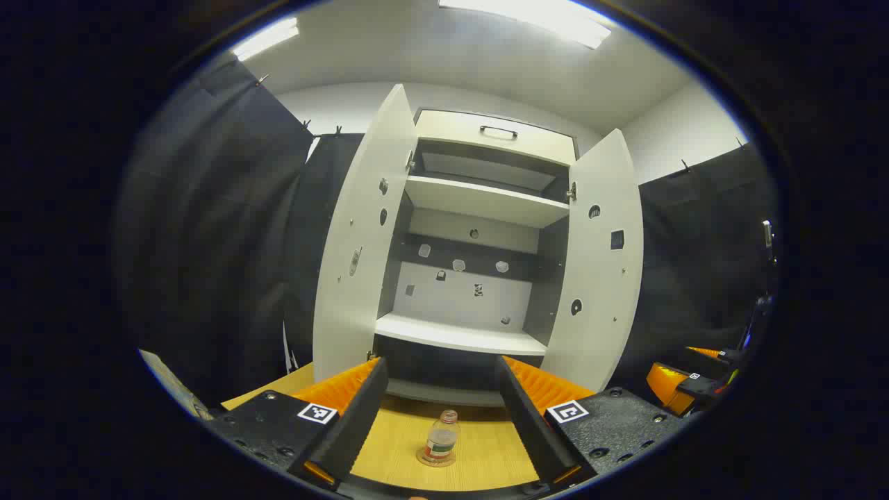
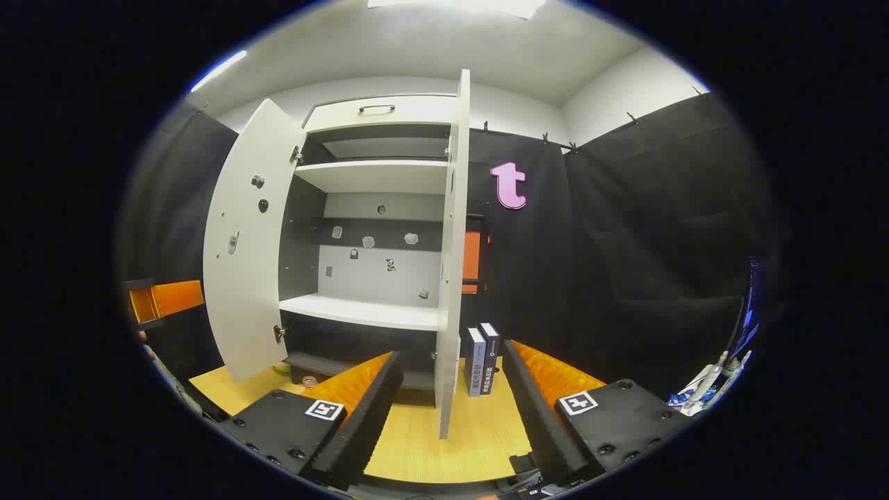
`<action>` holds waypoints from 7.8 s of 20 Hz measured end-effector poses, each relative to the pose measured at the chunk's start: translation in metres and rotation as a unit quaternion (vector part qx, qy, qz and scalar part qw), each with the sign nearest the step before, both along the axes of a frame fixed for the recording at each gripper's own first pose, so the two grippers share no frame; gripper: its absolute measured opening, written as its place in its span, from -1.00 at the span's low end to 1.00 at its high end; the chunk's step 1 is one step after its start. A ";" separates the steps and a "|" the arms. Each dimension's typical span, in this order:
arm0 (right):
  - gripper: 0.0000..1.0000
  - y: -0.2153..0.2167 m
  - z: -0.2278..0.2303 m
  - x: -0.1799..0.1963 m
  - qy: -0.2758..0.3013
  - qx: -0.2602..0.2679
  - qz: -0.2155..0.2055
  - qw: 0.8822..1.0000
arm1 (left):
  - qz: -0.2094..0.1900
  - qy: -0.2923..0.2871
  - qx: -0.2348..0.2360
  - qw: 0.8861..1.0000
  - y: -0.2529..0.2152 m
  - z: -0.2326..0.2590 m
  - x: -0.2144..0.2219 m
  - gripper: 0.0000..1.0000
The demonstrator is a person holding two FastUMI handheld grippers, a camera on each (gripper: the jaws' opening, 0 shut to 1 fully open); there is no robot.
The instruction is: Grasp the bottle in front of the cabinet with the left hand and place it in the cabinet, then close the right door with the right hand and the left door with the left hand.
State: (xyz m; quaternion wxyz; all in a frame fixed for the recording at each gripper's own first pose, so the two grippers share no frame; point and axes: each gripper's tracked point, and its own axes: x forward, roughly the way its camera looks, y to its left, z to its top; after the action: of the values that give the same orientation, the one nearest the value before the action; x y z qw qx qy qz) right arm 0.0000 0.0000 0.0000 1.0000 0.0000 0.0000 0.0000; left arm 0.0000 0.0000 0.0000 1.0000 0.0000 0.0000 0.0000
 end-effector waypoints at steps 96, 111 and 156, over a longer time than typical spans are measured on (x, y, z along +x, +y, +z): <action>0.93 -0.099 -0.070 0.043 0.091 -0.005 -0.151 0.984 | -0.133 0.196 0.103 0.966 -0.078 -0.073 0.406 0.50; 0.94 -0.115 -0.077 0.073 0.105 0.002 -0.156 0.982 | -0.109 0.229 0.088 0.963 -0.084 -0.108 0.438 0.83; 0.93 -0.068 -0.041 0.155 0.050 -0.048 -0.059 0.996 | -0.031 0.035 0.023 0.999 0.096 0.060 0.078 0.89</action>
State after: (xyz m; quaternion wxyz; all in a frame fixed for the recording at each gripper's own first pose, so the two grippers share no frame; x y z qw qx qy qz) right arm 0.1546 -0.0676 -0.0410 0.9958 -0.0477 0.0505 -0.0594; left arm 0.0777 0.0959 0.0603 0.9986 0.0229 0.0347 -0.0315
